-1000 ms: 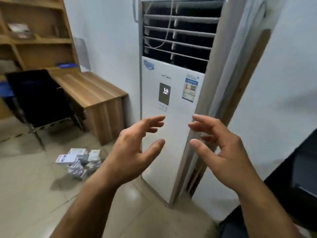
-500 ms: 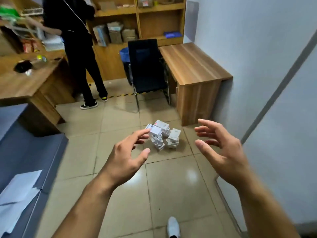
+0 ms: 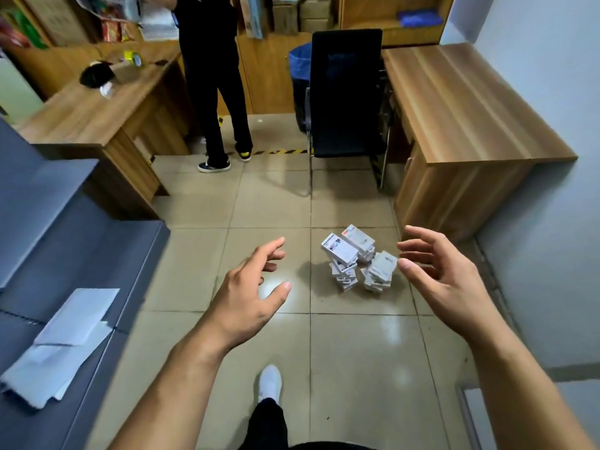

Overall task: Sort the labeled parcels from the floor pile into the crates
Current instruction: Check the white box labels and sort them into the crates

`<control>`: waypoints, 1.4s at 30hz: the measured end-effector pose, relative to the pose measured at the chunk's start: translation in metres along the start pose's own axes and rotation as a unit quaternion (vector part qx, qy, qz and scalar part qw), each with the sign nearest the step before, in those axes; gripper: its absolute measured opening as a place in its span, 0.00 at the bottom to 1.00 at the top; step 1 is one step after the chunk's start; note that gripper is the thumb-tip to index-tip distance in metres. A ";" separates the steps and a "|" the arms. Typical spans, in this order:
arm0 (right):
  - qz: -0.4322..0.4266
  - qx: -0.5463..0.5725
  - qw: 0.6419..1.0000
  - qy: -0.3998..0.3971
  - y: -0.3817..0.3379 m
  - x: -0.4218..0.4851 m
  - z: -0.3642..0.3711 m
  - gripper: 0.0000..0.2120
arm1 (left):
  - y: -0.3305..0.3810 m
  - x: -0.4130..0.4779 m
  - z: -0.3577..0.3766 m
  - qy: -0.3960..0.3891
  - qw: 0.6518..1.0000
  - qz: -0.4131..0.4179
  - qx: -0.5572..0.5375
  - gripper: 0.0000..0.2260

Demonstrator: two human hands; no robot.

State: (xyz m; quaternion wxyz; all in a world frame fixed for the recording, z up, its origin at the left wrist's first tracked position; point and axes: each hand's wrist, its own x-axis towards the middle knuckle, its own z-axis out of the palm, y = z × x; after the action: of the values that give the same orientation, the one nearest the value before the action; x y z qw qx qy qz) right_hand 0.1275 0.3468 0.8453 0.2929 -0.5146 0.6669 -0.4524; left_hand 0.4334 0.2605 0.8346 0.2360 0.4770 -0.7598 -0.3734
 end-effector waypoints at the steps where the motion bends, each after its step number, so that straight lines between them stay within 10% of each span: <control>1: 0.009 -0.001 1.000 0.004 0.003 0.012 0.010 0.25 | -0.009 0.016 -0.004 -0.007 1.000 -0.003 -0.004 0.30; 19: 0.153 0.031 0.951 0.267 0.047 0.134 0.106 0.15 | -0.084 0.248 -0.025 -0.157 0.988 0.006 -0.007 0.33; 42: 0.286 0.071 0.873 0.389 0.136 0.288 0.159 0.16 | -0.175 0.524 0.048 -0.332 0.942 0.049 -0.011 0.31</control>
State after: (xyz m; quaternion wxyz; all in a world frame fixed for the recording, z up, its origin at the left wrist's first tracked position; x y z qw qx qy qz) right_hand 0.1203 0.0333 0.6774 0.1619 -0.0620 0.8112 -0.5584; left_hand 0.2680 -0.2414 0.6675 -0.0062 0.2854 -0.8136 -0.5065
